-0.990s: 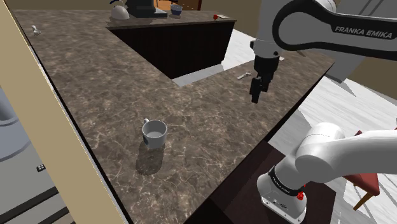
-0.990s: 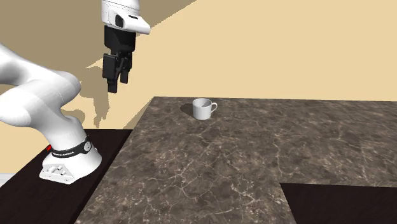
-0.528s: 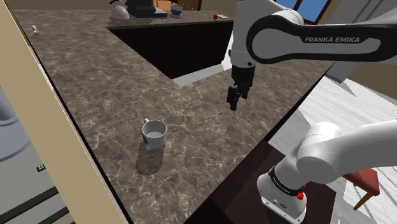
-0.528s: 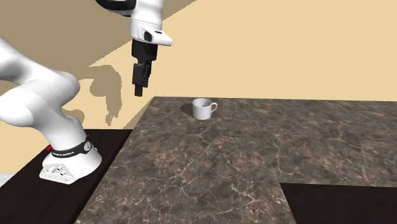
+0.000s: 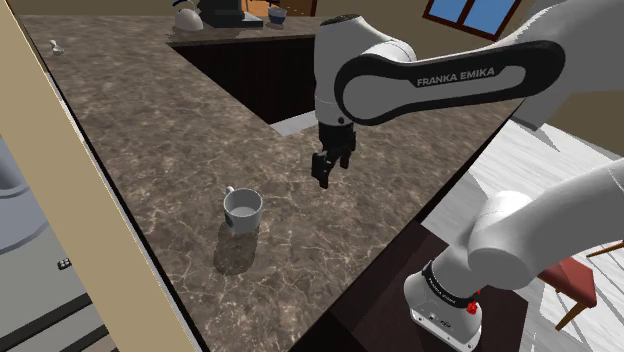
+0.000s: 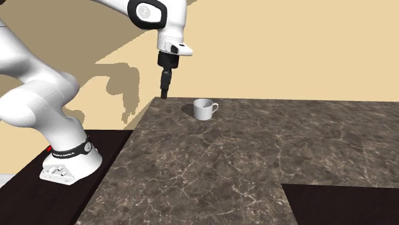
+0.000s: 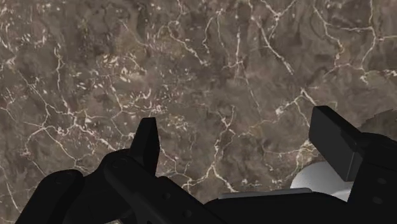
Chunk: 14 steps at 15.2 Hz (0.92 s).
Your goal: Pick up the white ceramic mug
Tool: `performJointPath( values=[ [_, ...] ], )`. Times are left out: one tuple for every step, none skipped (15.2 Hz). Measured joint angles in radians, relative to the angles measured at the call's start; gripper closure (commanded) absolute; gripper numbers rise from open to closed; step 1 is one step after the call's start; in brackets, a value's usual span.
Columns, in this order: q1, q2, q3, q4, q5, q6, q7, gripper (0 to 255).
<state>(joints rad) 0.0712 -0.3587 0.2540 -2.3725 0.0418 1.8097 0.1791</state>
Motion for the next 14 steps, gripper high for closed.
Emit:
performJointPath(
  values=[
    [0.004,0.034,0.014,0.018,0.0,0.019,0.018,0],
    [0.009,0.065,0.027,0.024,0.0,0.046,0.035,0],
    [0.014,0.095,0.04,0.045,-0.001,0.059,0.053,0],
    [0.017,0.127,0.05,0.063,-0.005,0.075,0.068,0],
    [0.018,0.163,0.06,0.088,-0.013,0.09,0.083,0],
    [0.021,0.203,0.07,0.107,-0.021,0.112,0.099,0],
    [0.027,0.234,0.082,0.118,-0.027,0.134,0.119,0],
    [0.031,0.262,0.089,0.133,-0.034,0.148,0.132,0],
    [0.036,0.296,0.098,0.161,-0.044,0.156,0.15,0],
    [0.041,0.338,0.106,0.187,-0.058,0.173,0.17,0],
    [0.049,0.374,0.115,0.218,-0.069,0.178,0.191,0],
    [0.055,0.415,0.12,0.249,-0.085,0.189,0.209,0],
    [0.066,0.461,0.127,0.285,-0.102,0.199,0.233,0],
    [0.073,0.495,0.13,0.317,-0.115,0.201,0.247,0]
  ],
)
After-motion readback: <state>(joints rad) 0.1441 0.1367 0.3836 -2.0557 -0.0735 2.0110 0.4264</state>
